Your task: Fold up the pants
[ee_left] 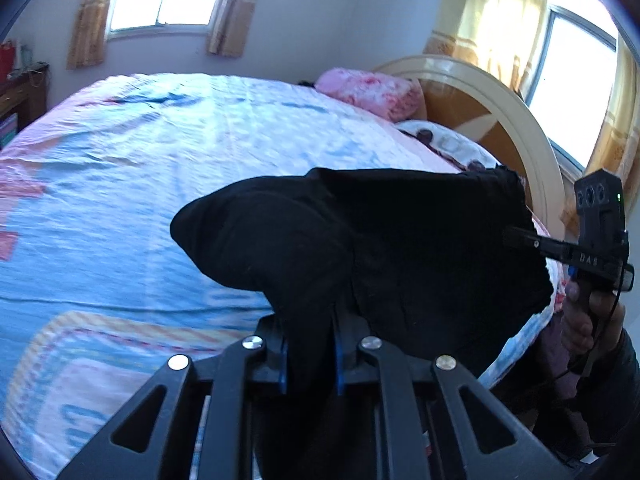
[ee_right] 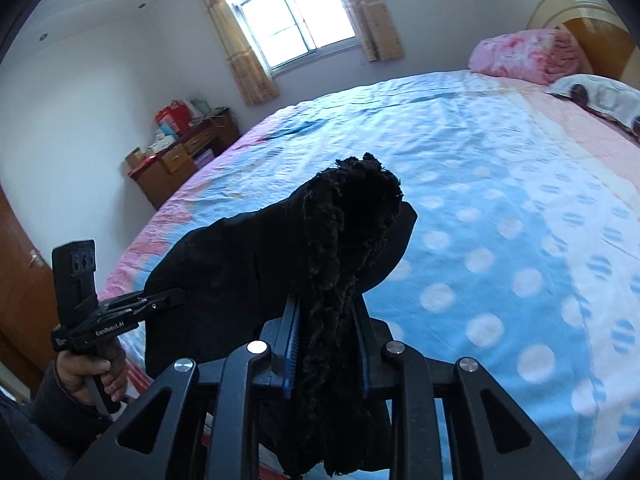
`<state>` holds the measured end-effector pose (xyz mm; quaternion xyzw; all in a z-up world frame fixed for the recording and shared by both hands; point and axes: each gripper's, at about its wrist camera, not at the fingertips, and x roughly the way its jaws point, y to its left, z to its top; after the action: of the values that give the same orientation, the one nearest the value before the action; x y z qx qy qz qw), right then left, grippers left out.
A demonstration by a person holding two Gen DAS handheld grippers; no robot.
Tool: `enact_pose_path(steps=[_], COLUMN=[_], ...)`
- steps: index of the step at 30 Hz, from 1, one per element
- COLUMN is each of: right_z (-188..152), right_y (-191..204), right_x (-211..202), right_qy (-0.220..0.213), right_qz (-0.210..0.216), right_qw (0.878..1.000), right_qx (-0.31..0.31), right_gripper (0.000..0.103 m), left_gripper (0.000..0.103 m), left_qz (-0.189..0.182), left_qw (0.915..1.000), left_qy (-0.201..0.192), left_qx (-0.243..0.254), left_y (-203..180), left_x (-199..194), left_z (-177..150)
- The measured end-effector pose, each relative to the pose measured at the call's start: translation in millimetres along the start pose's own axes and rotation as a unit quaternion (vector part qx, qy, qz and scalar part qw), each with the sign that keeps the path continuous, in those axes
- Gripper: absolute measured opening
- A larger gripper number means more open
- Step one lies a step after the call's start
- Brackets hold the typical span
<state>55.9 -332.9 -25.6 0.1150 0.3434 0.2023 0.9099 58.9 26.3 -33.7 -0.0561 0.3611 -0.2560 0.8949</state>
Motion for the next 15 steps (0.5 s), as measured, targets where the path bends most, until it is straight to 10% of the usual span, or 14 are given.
enact_pose_path(steps=[15], right_z=[139.9], right_y=[115.1], right_x=[146.1], right_qy=[0.059], right_qz=[0.120], right_qw=[0.988], right_qx=[-0.073], right_gripper=[0.022], left_gripper=[0.016], left_qz=[0.132], left_qw=[0.9878], left_qy=[-0.073], left_qx=[-0.037], left_y=[134.2], left_x=[-66.7], left_z=[53.9])
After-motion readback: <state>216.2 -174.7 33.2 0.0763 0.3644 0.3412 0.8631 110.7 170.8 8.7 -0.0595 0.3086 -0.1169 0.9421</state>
